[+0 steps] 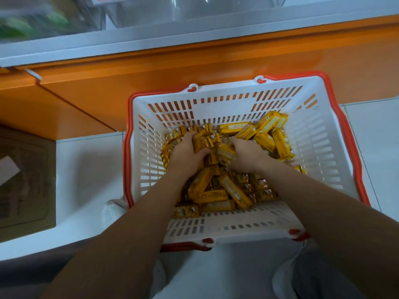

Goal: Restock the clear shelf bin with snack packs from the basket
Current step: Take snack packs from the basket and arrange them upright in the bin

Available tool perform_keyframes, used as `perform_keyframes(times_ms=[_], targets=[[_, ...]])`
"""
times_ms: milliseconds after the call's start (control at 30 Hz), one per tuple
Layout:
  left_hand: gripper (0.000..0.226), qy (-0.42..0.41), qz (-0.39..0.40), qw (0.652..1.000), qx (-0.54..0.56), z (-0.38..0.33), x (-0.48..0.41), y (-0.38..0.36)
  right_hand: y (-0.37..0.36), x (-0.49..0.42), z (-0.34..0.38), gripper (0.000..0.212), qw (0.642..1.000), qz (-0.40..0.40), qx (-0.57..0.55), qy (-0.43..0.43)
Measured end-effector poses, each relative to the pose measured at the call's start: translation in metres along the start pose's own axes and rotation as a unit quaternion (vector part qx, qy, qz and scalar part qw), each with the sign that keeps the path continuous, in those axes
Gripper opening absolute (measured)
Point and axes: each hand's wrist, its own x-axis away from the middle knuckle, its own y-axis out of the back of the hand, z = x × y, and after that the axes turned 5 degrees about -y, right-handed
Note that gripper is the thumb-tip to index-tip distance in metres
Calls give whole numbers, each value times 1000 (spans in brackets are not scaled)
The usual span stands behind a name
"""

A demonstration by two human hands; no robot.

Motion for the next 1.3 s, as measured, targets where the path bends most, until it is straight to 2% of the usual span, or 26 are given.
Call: perform_keyframes(times_ms=[100,167,233,300,367,400,433,500,533,633,700,800,933,1000,1100,1167,1300], targets=[[63,-15,-49,999,18,-22,1,11,6,7,-1,53,996,42,-73,-11],[65,-7,-65,997,46,-37,4,22,16,16,-3,50,979,62,-189,-38],[64,12,-65,993,93,-51,8,35,34,31,-2,52,943,35,-327,-55],[66,39,-60,987,143,-67,14,52,60,49,5,45,896,-1,-440,-50],[69,62,-38,979,192,-86,25,73,90,69,17,40,851,-8,-523,-32],[69,65,-26,973,221,-99,32,84,106,81,24,45,836,-6,-549,-19],[65,64,-18,964,257,-112,39,96,122,94,33,55,825,-2,-565,-11],[41,44,-22,936,348,-144,55,121,154,124,51,74,813,-1,-582,-6],[30,35,-27,920,389,-159,63,133,168,140,59,77,809,-7,-588,-3],[24,0,-22,880,475,-201,93,172,201,187,74,57,797,-16,-603,33],[25,-33,-8,872,488,-220,115,192,214,217,81,46,785,-8,-616,67],[22,-62,-9,863,502,-233,145,207,221,247,94,48,774,-20,-625,104],[14,-44,-22,837,545,-234,163,209,219,251,114,41,783,-66,-611,102],[17,-36,-20,839,542,-235,161,213,220,246,120,37,784,-79,-607,99],[24,-66,-25,873,482,-237,153,218,225,242,120,31,780,-79,-612,102],[26,-74,-33,885,459,-237,148,221,228,240,118,33,759,-55,-640,104],[29,-71,-35,881,467,-234,142,228,235,239,115,47,714,0,-689,121]])
